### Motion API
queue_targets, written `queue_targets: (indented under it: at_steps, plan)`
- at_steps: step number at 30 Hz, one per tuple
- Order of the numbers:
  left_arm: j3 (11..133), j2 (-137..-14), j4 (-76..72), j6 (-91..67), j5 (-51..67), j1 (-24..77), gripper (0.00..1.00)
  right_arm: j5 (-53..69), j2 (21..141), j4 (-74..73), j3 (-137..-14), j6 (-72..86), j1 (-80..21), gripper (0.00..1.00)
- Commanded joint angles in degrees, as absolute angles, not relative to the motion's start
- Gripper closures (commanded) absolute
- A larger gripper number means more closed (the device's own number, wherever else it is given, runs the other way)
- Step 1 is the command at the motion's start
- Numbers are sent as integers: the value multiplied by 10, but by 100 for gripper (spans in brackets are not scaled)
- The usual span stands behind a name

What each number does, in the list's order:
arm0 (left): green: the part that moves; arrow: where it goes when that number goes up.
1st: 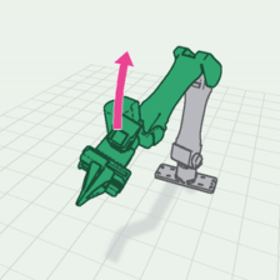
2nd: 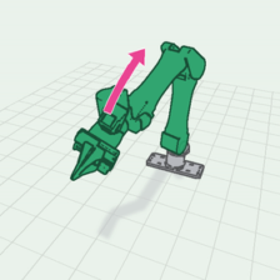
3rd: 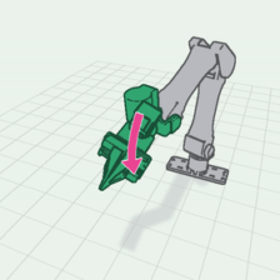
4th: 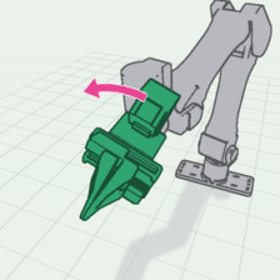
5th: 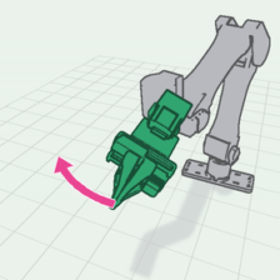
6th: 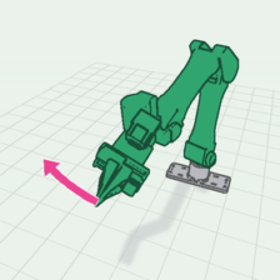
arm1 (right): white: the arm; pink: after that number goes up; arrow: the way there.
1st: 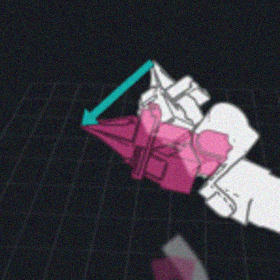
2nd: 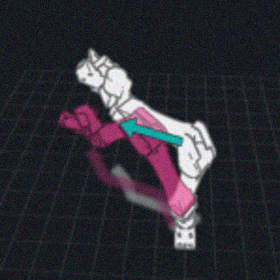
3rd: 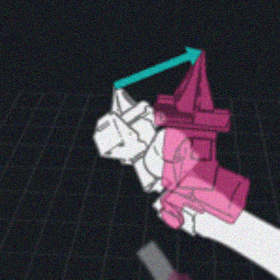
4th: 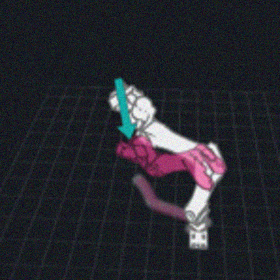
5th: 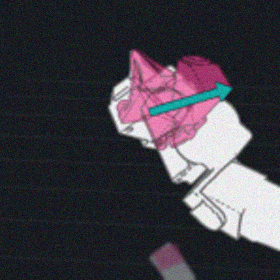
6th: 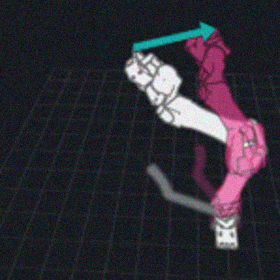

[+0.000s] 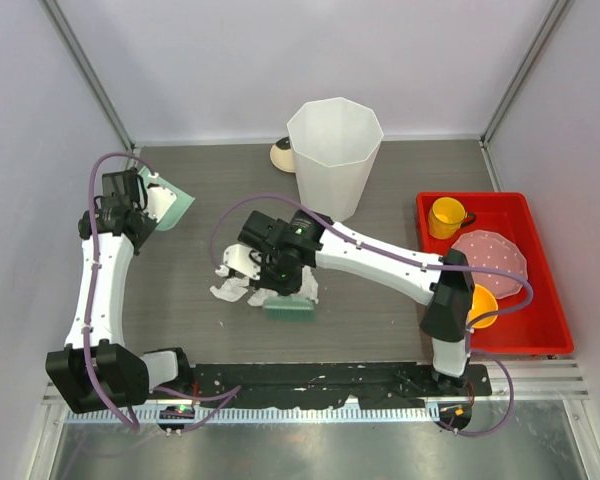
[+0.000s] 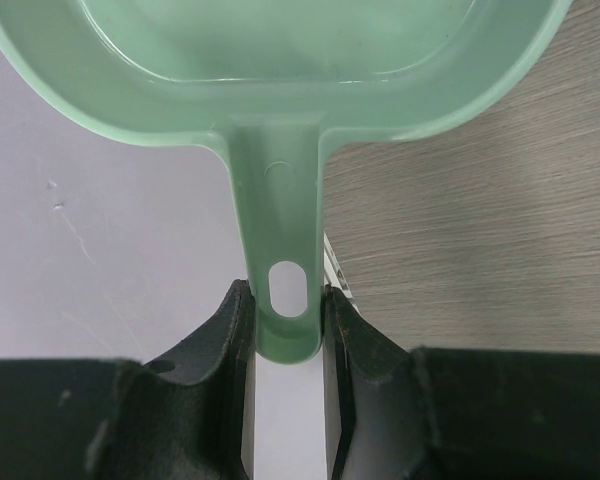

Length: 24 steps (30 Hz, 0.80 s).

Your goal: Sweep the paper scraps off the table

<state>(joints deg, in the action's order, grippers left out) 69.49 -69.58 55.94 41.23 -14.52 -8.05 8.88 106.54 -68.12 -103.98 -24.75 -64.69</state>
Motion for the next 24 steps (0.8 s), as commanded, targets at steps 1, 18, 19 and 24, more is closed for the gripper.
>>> queue_targets:
  at_steps: [1,18,19,24]
  plan:
    - [700,-686,537,421,-136,-85,100,-47,1109,-664,-1105,-268,-635,99]
    - [678,-683,573,428,-69,-83,100,-10,1041,-644,-1116,-251,-607,99]
    - [684,-682,599,426,-49,-82,100,3,1005,-637,-1091,-245,-606,99]
    - [706,-683,657,409,-2,-75,100,82,912,-558,-1021,-161,-564,99]
